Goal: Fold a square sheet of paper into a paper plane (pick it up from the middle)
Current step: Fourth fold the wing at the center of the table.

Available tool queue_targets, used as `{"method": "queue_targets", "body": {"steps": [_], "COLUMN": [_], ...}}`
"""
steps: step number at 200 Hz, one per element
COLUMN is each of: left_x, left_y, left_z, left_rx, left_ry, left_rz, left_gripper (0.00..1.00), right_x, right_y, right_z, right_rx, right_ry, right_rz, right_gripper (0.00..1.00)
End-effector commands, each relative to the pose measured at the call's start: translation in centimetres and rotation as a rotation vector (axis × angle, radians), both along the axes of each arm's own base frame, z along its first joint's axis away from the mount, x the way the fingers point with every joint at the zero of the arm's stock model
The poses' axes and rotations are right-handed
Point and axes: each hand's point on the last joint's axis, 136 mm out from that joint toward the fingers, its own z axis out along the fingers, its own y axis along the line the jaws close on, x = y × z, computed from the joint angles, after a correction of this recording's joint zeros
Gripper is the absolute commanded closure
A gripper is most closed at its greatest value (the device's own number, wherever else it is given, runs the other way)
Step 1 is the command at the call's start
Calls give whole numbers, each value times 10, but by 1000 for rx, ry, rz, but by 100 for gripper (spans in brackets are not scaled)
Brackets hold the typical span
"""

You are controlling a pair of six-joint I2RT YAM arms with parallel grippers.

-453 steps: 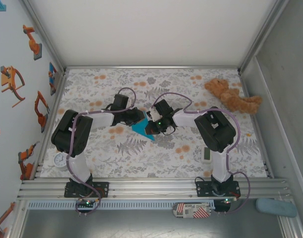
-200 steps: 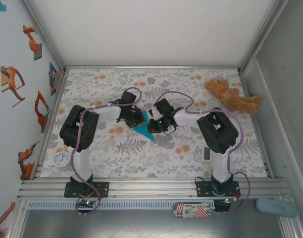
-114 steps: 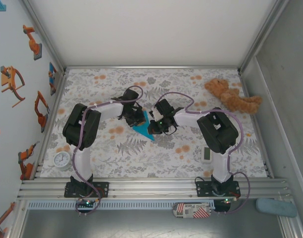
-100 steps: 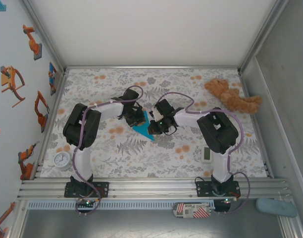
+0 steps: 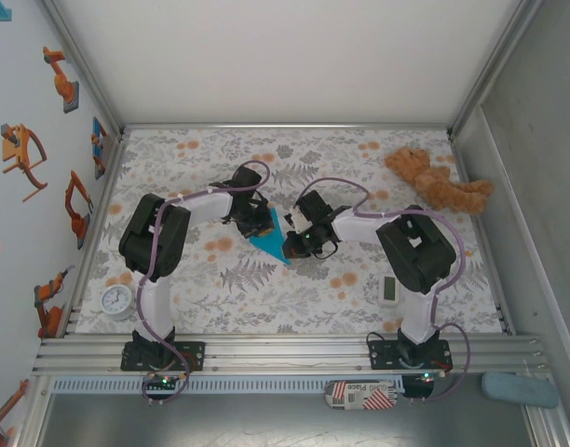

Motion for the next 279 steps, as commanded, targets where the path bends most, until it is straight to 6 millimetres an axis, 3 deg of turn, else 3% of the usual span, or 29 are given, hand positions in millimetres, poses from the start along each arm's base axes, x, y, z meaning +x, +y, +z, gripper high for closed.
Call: {"method": "queue_targets", "body": {"steps": [1, 30, 48, 76, 90, 127, 168, 235, 279], "left_x": [-45, -46, -46, -46, -47, -47, -50, -52, -56], "left_y": [63, 65, 64, 62, 61, 59, 58, 64, 71], "left_z": [-75, -77, -77, -77, -77, -77, -79, -87, -94], "left_rx": [300, 303, 301, 291, 289, 283, 284, 315, 337], "left_ry": [186, 191, 190, 191, 191, 193, 197, 218, 239], "left_rz": [45, 46, 43, 40, 37, 32, 33, 38, 45], "left_gripper": [86, 86, 86, 86, 87, 88, 88, 88, 88], "right_x": [-22, -28, -21, 0, 5, 18, 17, -17, -42], "right_y": [-15, -19, -19, 2, 11, 20, 23, -6, -24], "right_z": [-3, -2, 8, 44, 48, 29, 12, -17, -21], "right_rx": [-36, -38, -33, 83, 106, 79, 67, -34, -61], "right_ry": [64, 64, 4, -88, -90, -68, -29, 46, 92], "right_rz": [24, 36, 32, 13, 13, -4, 0, 48, 72], "right_gripper": [100, 100, 100, 100, 100, 100, 100, 100, 100]}}
